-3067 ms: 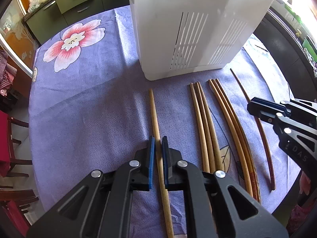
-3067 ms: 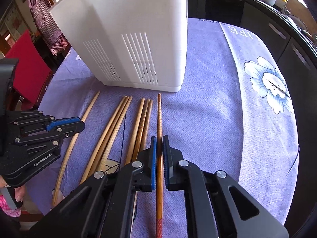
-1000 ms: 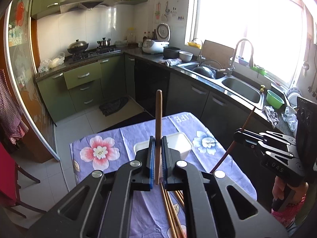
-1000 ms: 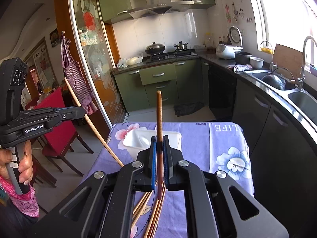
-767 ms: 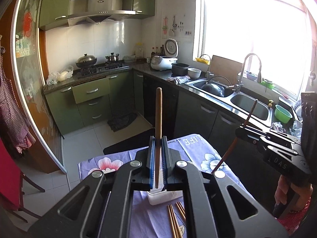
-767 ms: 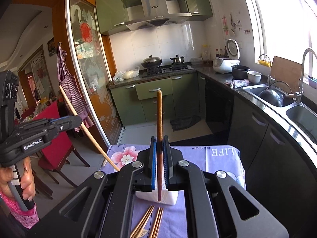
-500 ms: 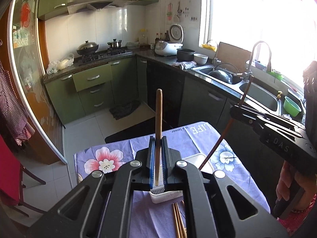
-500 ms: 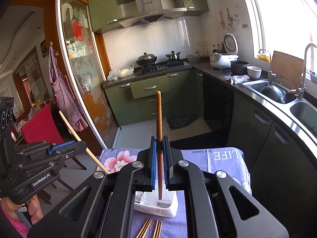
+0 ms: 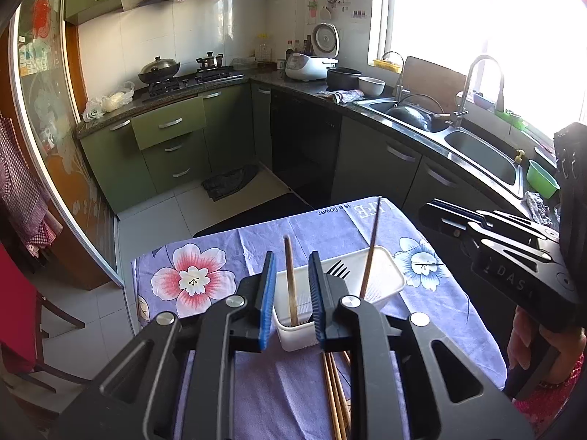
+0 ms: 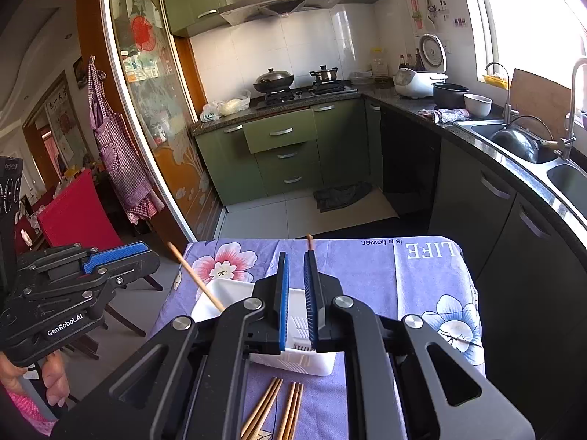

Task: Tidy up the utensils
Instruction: 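Lift both chopsticks upright and drop them into the white holder, opening both grippers, then grasp another wooden chopstick with the left gripper while the right grasps another chopstick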

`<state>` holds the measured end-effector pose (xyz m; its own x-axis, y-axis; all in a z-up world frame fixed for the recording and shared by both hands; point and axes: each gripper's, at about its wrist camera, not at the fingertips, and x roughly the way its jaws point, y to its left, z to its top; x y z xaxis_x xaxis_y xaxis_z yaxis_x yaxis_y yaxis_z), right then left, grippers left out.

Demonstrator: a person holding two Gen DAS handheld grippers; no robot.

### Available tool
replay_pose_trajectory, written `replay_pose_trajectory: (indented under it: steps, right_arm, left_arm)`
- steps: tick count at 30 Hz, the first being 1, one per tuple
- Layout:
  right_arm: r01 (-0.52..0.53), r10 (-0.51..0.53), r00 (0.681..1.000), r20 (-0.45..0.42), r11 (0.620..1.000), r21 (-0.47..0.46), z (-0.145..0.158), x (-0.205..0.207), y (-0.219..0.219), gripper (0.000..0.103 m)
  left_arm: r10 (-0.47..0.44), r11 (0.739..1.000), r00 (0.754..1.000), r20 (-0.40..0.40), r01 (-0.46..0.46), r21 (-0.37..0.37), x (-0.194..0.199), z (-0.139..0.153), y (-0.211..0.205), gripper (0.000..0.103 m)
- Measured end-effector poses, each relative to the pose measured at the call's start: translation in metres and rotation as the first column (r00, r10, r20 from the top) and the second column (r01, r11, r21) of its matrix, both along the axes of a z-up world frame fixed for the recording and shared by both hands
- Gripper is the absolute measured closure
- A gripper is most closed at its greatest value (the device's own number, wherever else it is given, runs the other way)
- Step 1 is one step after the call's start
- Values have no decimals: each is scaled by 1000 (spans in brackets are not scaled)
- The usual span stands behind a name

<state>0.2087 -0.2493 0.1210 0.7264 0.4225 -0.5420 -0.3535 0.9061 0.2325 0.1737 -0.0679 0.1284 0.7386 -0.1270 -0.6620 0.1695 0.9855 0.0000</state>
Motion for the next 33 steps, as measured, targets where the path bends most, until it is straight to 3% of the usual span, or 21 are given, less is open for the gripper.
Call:
replay_pose_trajectory:
  steps: [5,9,14,17,23,28,33]
  right_arm:
    - [10,-10,1000,-3,1000,-1,-14,-43,-25,86]
    - [34,-36,997,-61,999,-31,-55,-76,-45,75]
    - [50,-55,983,-176,998,-36,-116,-95,-61,74]
    - [53,-54,971,-233,999,-10,-144,-102,-68,74]
    - [81,-72,958,-277,997,20,-168,-106,-85,74]
    - [82,-69,956,-285,996,31,-164,-102,-85,74]
    - [68,-55,955,-292,997,33,-165,-99,-78,74]
  left_arm:
    - [1,1000,1000,-27,-1,-19,-27,-12,3,61]
    - [-14,999,988,-156,7,-43,-39,-63,2,60]
    - [-56,995,917,-394,19,-97,-33,-153,-8,62]
    - [-73,993,879,-471,22,-113,-31,-188,-17,71]
    - [-67,995,864,-499,24,-92,-24,-206,-29,73]
    - [-42,999,854,-519,27,-35,-15,-218,-35,86]
    - [-34,999,847,-531,34,-9,-10,-227,-37,87]
